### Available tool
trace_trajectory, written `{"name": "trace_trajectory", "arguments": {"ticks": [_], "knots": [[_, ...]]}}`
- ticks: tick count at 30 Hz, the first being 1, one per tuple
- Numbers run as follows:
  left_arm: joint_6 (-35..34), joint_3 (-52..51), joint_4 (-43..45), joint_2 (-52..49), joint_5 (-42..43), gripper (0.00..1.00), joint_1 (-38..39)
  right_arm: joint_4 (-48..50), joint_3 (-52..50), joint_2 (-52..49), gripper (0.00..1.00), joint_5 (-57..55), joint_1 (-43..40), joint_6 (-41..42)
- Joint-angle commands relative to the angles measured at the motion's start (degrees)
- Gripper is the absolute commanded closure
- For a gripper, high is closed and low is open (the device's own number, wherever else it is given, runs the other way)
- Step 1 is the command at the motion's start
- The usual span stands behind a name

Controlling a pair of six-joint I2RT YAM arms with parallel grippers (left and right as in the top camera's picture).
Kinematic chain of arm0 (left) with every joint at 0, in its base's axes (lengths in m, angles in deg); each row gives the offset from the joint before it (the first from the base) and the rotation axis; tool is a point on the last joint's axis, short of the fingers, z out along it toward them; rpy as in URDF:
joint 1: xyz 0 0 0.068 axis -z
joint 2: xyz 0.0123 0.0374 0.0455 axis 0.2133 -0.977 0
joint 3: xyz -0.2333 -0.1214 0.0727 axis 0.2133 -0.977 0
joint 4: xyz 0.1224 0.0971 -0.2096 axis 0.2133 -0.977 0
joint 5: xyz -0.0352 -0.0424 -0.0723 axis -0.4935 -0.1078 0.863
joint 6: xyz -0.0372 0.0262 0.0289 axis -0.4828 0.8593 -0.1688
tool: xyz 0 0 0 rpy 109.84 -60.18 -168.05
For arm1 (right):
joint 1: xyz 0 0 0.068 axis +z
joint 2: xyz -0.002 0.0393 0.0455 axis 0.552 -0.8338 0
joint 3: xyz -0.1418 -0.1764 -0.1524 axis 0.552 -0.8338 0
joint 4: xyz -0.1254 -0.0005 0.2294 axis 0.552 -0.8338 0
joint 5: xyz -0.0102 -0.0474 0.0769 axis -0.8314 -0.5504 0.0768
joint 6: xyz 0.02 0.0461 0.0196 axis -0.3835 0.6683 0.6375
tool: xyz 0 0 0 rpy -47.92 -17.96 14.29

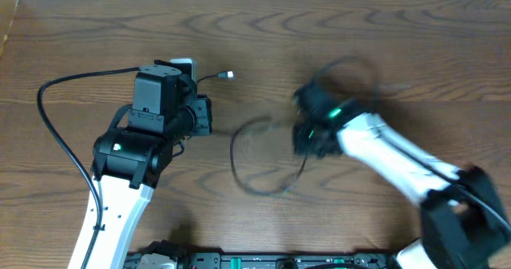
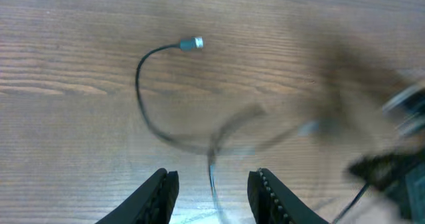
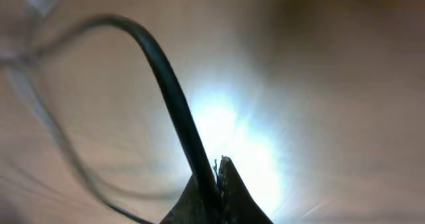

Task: Untangle cables

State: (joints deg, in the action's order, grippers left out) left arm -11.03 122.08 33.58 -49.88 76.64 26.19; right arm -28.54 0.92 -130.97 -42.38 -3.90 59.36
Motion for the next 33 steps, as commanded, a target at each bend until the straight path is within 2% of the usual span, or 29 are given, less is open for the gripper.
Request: {"name": "trace_trajectory", "arguments": {"ticks": [1,5,12,19,28,33], "knots": [[-0.1,0.4,-0.1,0.6,1.0,0.60,-0.2,-1.5,7.7,3.4,0.99,-2.0,-9.6,-9.1],[-0.1,0.4,0.3,0.6,0.9,0.60,-0.2,-4.5,17.1,3.4,0.99,-0.6,-19.3,-15.1],[-0.1,0.4,1.9,0.6,1.0,0.60,-0.2,-6.1,34.5,3.3,0.99,2.1,-30.5,-22.5],[-0.3,0.4,2.0,0.6,2.4,0.60,0.0,-7.7,50.4,-1.2,0.99,-3.4,-40.9,-25.9],[-0.3,0.4,2.3,0.6,2.4,0.60,0.2,-12.3,59.2,-11.5,0.99,-4.9,-54.2,-26.6],[-0.3,0.4,2.3,0.6,2.4,0.60,0.2,-16.9,66.6,-19.4,0.99,-3.4,-58.4,-25.1]]}}
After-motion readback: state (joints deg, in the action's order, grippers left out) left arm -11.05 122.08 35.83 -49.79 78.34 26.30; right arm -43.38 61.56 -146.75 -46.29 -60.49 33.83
